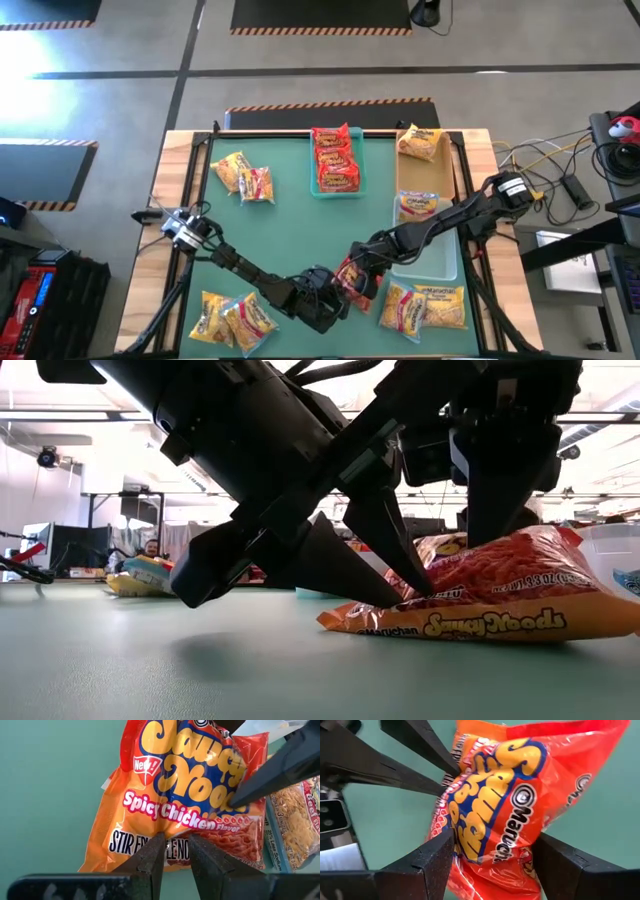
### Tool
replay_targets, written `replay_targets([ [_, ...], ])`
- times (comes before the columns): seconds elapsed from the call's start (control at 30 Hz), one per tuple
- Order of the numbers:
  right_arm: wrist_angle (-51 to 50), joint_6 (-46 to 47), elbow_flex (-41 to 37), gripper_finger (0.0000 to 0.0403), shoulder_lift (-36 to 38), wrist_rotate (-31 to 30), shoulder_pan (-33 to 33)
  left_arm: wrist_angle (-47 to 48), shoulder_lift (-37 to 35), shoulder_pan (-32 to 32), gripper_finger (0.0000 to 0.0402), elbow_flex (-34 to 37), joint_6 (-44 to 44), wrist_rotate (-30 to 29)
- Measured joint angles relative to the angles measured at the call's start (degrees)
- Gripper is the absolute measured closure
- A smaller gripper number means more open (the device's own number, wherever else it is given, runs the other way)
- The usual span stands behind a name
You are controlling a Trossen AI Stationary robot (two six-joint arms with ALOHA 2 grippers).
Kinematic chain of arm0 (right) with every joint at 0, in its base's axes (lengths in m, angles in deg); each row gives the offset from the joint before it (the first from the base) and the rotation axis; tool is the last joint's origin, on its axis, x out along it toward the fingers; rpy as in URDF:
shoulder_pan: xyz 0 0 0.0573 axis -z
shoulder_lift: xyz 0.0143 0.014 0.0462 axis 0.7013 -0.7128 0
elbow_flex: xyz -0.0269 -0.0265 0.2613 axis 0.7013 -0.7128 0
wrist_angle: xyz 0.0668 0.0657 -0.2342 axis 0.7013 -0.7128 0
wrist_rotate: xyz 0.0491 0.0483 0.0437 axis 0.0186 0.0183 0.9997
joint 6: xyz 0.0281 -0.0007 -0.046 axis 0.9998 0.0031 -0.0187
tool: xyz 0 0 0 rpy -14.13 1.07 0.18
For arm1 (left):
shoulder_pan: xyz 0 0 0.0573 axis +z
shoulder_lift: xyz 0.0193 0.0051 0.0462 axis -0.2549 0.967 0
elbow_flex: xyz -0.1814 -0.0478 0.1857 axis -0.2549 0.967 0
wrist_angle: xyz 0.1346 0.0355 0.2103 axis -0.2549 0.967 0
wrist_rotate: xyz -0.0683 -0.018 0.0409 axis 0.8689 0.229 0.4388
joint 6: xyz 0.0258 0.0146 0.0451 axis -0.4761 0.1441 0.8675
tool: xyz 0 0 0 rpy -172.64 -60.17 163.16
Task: Sort Maruchan noodles
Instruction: Put the orange noodle pack into the green bin
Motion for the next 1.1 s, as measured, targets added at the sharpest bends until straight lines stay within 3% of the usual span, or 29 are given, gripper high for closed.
replay_targets([
  [0.3, 2.0, -0.4, 0.0, 0.0180, 0.2, 0.2, 0.0, -0.1, 0.1, -0.1, 0.0326, 0.0, -0.2, -1.3],
  [0.77, 2.0, -0.4, -0.1, 0.0284, 0.1, 0.2, 0.0, -2.3, -0.2, -0.3, 0.0326, 0.2, -1.5, -3.3],
  [1.1, 2.2, -1.7, 0.0, 0.0296, 0.2, 0.9, -0.1, -3.6, -3.3, -2.9, 0.0326, 0.4, -1.7, -4.3],
])
